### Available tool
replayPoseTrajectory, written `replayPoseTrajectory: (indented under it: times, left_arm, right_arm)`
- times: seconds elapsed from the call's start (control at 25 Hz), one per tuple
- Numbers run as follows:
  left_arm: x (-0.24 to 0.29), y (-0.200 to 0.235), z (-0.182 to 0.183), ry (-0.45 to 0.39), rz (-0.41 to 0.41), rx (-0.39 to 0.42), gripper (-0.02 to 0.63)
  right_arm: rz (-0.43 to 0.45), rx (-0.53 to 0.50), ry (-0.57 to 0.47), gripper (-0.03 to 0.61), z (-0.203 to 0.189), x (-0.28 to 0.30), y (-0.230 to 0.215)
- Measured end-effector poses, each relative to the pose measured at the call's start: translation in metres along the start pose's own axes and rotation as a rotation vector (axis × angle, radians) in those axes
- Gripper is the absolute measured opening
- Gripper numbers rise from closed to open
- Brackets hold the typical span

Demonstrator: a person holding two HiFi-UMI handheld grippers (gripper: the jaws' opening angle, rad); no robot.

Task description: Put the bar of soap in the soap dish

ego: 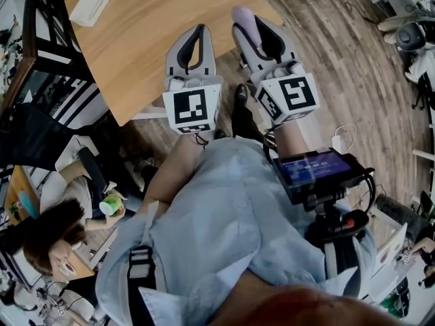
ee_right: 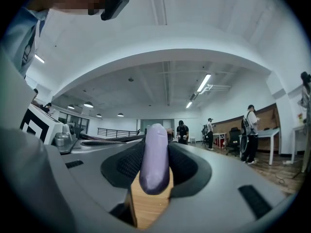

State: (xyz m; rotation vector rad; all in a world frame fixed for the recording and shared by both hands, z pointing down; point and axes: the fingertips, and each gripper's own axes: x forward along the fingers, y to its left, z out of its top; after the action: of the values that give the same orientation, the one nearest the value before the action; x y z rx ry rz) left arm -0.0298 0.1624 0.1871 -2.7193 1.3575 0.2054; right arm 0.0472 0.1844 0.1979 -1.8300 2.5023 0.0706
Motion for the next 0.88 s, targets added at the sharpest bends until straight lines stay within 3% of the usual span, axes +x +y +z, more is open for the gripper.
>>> replayPoseTrajectory:
  times: [0.6, 0.88]
  left_arm:
    - [0.127, 0.013, -0.035, 0.068, 0.045, 0.071, 0.008]
    - [0.217, 0.009, -0.042, 0.08, 0.049, 0.115, 0.008]
  right_arm:
    - [0.049, 0.057, 0.005, 0.161, -0.023, 0.091, -0.099]
    - [0.092, 0.084, -0.011, 0.161, -0.025, 0.148, -0.163]
